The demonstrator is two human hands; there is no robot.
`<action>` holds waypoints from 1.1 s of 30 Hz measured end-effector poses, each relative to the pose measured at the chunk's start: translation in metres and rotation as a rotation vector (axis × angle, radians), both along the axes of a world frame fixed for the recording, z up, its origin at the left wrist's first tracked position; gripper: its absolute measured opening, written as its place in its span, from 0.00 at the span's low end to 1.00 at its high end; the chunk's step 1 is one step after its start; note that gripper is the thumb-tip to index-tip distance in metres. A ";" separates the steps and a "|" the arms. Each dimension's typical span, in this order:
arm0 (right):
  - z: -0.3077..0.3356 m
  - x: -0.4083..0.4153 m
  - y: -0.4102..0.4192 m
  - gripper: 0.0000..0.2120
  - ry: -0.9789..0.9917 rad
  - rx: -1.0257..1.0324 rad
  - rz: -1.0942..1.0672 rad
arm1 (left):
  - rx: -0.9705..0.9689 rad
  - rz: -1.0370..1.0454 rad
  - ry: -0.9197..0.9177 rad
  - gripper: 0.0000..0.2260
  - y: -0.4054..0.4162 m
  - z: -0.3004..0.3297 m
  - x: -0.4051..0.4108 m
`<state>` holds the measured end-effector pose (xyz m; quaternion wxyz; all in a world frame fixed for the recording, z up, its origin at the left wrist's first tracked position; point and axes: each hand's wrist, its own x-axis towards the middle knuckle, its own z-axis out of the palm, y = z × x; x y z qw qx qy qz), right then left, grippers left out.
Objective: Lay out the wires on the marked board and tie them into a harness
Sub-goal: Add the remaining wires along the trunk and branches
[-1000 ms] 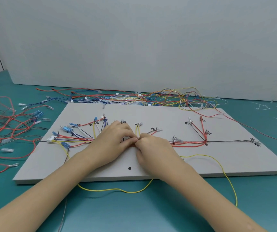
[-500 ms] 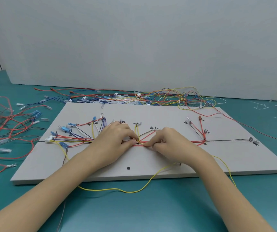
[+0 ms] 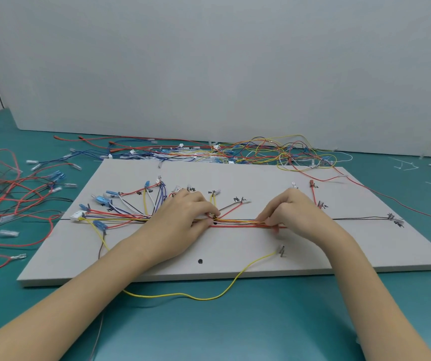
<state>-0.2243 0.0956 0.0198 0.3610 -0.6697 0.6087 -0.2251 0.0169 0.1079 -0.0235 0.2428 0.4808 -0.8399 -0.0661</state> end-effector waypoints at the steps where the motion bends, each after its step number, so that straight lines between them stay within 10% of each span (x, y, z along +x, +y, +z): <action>1: 0.001 -0.003 -0.001 0.12 0.009 0.006 -0.028 | 0.000 -0.001 0.001 0.10 0.000 0.000 0.000; 33: -0.019 -0.024 -0.013 0.06 0.198 -0.233 -0.134 | -0.011 0.021 0.092 0.10 -0.002 -0.001 -0.003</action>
